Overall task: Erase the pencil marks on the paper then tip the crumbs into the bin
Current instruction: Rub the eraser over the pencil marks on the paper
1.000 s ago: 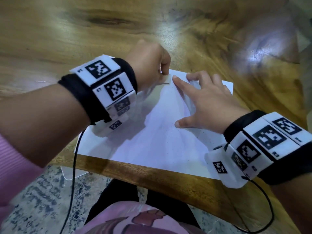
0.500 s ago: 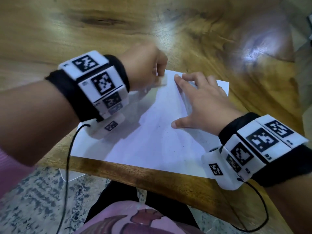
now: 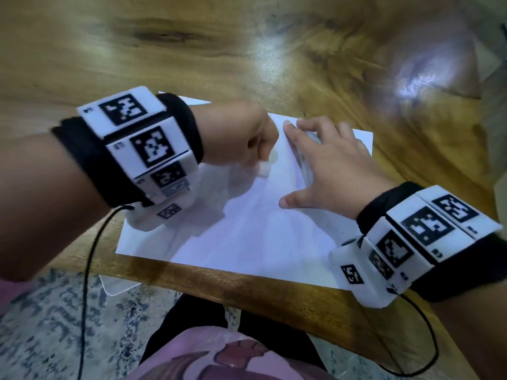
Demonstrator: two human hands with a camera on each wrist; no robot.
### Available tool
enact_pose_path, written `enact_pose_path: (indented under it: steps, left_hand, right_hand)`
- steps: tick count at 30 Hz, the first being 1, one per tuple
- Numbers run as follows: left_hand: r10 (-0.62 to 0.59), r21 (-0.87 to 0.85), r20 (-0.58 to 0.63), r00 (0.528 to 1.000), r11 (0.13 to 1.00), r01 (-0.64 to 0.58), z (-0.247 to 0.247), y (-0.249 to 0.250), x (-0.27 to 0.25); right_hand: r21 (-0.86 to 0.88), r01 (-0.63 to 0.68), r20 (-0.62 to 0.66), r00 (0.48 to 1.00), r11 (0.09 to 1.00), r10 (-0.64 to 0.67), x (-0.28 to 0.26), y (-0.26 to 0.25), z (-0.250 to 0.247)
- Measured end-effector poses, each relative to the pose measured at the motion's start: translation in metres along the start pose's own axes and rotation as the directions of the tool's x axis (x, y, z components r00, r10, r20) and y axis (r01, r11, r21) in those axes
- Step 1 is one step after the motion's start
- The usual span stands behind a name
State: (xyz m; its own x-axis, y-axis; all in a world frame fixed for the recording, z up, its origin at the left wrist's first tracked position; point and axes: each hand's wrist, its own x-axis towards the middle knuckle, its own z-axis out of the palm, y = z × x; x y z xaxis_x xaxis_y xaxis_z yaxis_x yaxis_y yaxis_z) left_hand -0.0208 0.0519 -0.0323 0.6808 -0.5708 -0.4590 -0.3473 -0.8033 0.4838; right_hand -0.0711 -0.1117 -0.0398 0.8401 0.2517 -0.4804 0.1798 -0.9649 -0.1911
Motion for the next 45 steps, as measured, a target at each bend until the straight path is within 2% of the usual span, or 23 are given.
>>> enact_pose_path:
  steps: [1,2,4,6,7,9,11,12,14,16,17,18,20,22,23,27,29,31,34,36,38,42,45]
  left_hand:
    - [0.008,0.039,0.062,0.998,0.999,-0.011,0.000,0.000,-0.003]
    - [0.012,0.057,0.057,0.998,0.998,-0.016,-0.001,-0.001,-0.003]
    - [-0.012,0.020,-0.087,0.996,1.000,0.014,-0.001,-0.001,0.001]
    - [-0.035,0.002,-0.252,0.967,0.999,0.037,0.005,0.000,0.001]
    - [0.000,0.008,-0.274,0.962,1.000,0.003,0.011,-0.001,-0.003]
    - [0.104,0.027,-0.165,0.981,0.995,-0.100,0.027,-0.008,-0.019]
    - [0.115,0.008,0.028,0.993,0.993,-0.115,0.035,-0.010,-0.030]
    - [0.116,0.002,0.052,0.992,0.993,-0.116,0.034,-0.011,-0.030]
    - [0.103,0.023,-0.080,0.991,0.995,-0.102,0.025,-0.009,-0.020]
    - [0.069,0.048,-0.270,0.960,0.997,-0.059,0.016,-0.004,-0.010]
    - [0.075,0.051,-0.304,0.950,0.997,-0.063,0.016,-0.005,-0.009]
    - [0.110,0.046,-0.295,0.949,0.994,-0.101,0.019,-0.006,-0.013]
    - [0.190,0.023,-0.138,0.972,0.982,-0.189,0.033,-0.009,-0.030]
    - [0.176,-0.024,0.039,0.984,0.984,-0.175,0.042,-0.007,-0.044]
    - [0.159,-0.040,0.051,0.986,0.987,-0.157,0.042,-0.007,-0.044]
    - [0.119,0.059,-0.226,0.967,0.992,-0.108,0.023,-0.001,-0.015]
    - [0.149,0.055,-0.280,0.949,0.989,-0.139,0.025,-0.001,-0.012]
    - [0.199,0.031,-0.227,0.953,0.980,-0.197,0.037,-0.006,-0.027]
    - [0.200,-0.062,-0.043,0.979,0.977,-0.202,0.058,-0.009,-0.057]
    - [0.192,-0.122,-0.018,0.981,0.974,-0.193,0.060,-0.010,-0.060]
    - [0.146,-0.158,-0.050,0.988,0.976,-0.152,0.051,-0.009,-0.053]
    - [0.125,-0.065,-0.248,0.961,0.987,-0.146,0.030,-0.003,-0.023]
    - [0.159,-0.045,-0.248,0.956,0.984,-0.175,0.034,0.002,-0.019]
  right_hand:
    - [0.002,0.000,-0.001,1.000,1.000,0.000,0.000,0.000,0.000]
    - [0.002,0.000,-0.002,1.000,1.000,0.000,0.000,0.000,0.000]
    - [0.000,-0.003,0.002,1.000,1.000,0.003,0.000,0.000,0.000]
    - [-0.005,-0.005,0.000,1.000,1.000,0.005,0.000,0.000,0.000]
    - [-0.006,-0.006,-0.001,1.000,1.000,0.006,0.000,0.000,-0.001]
    - [-0.004,-0.006,0.003,1.000,1.000,0.006,0.000,0.000,0.000]
    - [-0.002,-0.006,0.002,1.000,1.000,0.006,0.000,0.000,0.000]
    - [-0.002,-0.006,0.003,1.000,1.000,0.006,0.000,0.000,0.000]
    - [-0.006,-0.007,0.002,1.000,1.000,0.007,0.000,0.000,0.000]
    - [-0.012,-0.009,0.002,1.000,1.000,0.009,0.000,-0.001,0.000]
    - [-0.013,-0.009,0.002,1.000,1.000,0.009,0.000,-0.001,0.000]
    - [-0.013,-0.006,0.001,1.000,1.000,0.006,0.000,0.000,0.000]
    - [-0.005,-0.001,0.000,1.000,1.000,0.001,0.000,0.001,0.001]
    - [0.002,0.001,-0.004,1.000,1.000,-0.001,0.000,0.001,0.001]
    - [0.001,0.001,-0.006,1.000,1.000,-0.001,0.000,0.001,0.001]
    - [-0.001,0.007,-0.005,1.000,1.000,-0.007,0.000,0.001,0.002]
    - [-0.005,0.007,-0.005,1.000,1.000,-0.007,0.001,0.002,0.002]
    - [-0.003,0.009,-0.005,1.000,1.000,-0.009,0.001,0.002,0.002]
    - [0.007,0.009,-0.004,1.000,1.000,-0.009,0.001,0.003,0.001]
    - [0.011,0.011,-0.006,1.000,1.000,-0.011,0.000,0.003,0.001]
    - [0.017,0.014,0.000,1.000,1.000,-0.014,0.001,0.003,0.000]
    - [0.017,0.018,0.005,1.000,1.000,-0.018,0.002,0.005,-0.002]
    - [0.017,0.013,0.001,1.000,1.000,-0.013,0.003,0.005,-0.001]
